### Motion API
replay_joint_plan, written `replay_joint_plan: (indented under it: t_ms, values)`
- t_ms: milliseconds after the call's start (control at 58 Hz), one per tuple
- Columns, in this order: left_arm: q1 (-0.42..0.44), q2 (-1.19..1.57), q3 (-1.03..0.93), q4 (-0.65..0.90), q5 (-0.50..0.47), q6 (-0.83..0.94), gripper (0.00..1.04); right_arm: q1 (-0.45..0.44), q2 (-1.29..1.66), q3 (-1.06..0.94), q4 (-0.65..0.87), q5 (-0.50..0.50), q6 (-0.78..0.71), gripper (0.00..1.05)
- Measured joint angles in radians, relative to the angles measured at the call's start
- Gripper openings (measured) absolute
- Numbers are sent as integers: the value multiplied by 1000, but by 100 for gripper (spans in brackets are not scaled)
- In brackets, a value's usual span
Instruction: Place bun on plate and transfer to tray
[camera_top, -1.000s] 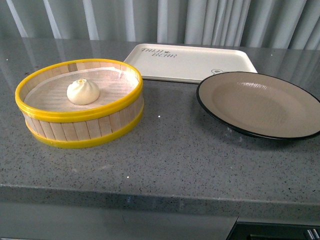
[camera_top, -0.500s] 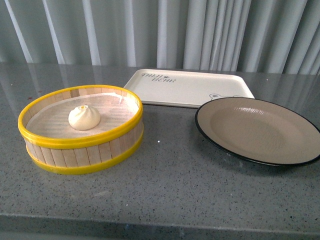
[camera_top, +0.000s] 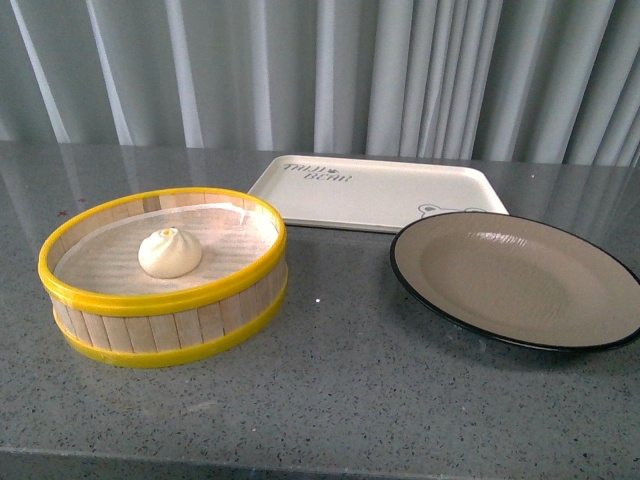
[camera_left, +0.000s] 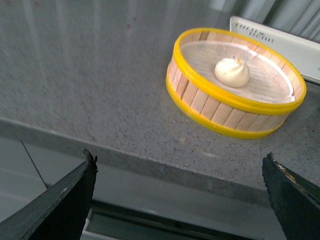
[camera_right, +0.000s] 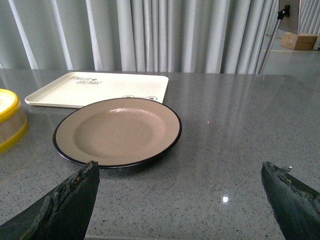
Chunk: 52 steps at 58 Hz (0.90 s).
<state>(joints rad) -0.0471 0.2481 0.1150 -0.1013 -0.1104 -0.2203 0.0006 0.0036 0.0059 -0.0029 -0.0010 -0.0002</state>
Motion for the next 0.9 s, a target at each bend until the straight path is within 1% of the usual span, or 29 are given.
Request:
replay_joint_plan:
  t_ms: [69,138,172,241,276,397,517,638,724,897]
  values:
    - [-20,164,39,134,15,-52,98,0,0,0,0,0,0,96]
    - [-50,388,126,339,79,-66,98,0,0,0,0,0,0,96]
    - [-64,454,158,393,89,-61,98,0,0,0,0,0,0,96]
    - [-119,660,259,536,120,-7,98,0,0,0,0,0,0,96]
    - [-140,756,308,575,126,20,98,0,0,0,0,0,0,96]
    - [-179,977,443,632,118,82,98,0,0,0,0,0,0,96]
    - [-197,1127,549,642,103,133,98,0,0,0,0,0,0,96]
    - [-211,1217,612,639,101,167,98,0,0,0,0,0,0,96]
    - [-226,1280,651,642,79,198,98,0,0,0,0,0,0,96]
    - [-254,1370,686,660,58,269,98,0,0,0,0,0,0,96]
